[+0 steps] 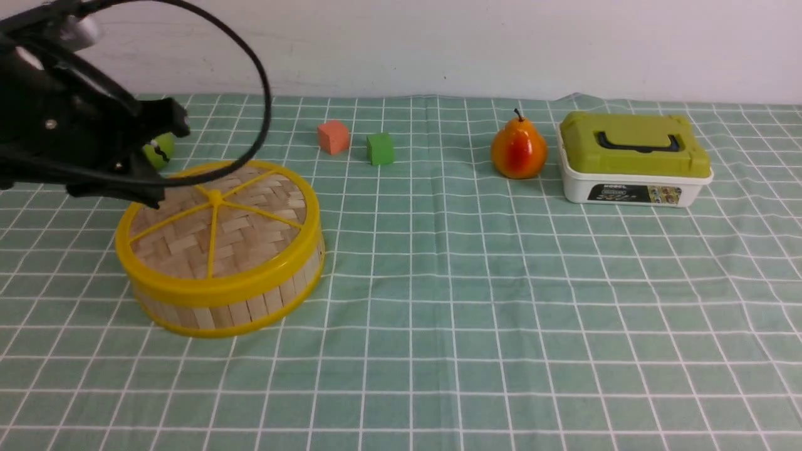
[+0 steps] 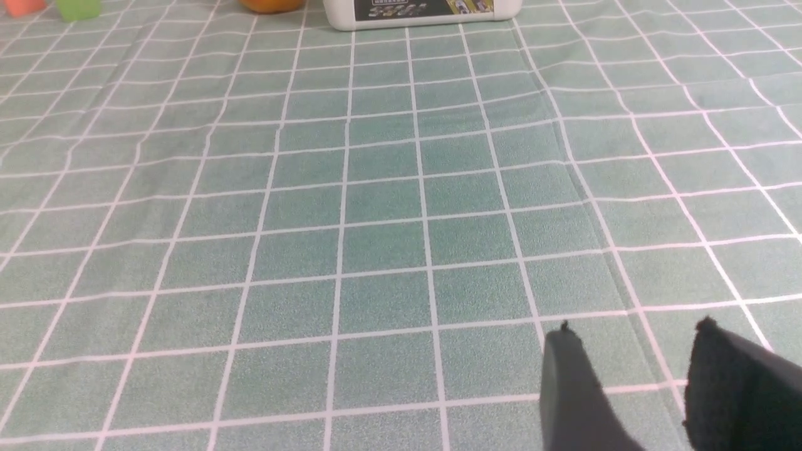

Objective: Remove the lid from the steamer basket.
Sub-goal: Use the left arm to lift the lid of the steamer

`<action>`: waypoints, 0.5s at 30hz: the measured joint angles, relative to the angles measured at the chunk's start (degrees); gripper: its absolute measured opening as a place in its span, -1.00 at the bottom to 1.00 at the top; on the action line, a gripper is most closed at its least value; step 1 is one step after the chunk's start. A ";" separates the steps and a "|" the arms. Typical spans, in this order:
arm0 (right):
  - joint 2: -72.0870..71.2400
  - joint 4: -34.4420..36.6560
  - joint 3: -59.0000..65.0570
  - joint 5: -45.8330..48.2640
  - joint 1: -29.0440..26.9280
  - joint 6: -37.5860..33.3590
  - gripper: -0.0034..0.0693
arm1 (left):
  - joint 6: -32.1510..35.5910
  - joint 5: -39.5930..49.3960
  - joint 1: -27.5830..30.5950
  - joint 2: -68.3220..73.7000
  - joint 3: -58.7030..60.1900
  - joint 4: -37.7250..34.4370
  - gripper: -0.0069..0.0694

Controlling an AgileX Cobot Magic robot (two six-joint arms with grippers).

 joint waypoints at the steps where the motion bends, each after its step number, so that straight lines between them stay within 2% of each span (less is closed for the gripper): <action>1: 0.00 0.00 0.00 0.00 0.00 0.00 -0.24 | -0.60 0.09 -0.24 0.43 -0.57 0.28 -0.78; 4: 0.00 0.00 0.00 0.00 0.00 0.00 -0.24 | -5.61 2.87 -2.54 7.32 -6.14 4.54 -0.56; 6: 0.00 0.00 0.00 0.00 0.00 0.00 -0.24 | -8.02 5.19 -2.75 12.15 -11.69 6.18 -0.32; 11: 0.00 0.00 0.00 0.00 0.00 0.00 -0.24 | -8.62 7.87 -2.75 21.02 -22.36 7.63 0.19; 15: 0.00 0.00 0.00 0.00 0.00 0.00 -0.24 | -7.76 9.42 -2.75 25.90 -27.57 8.94 0.32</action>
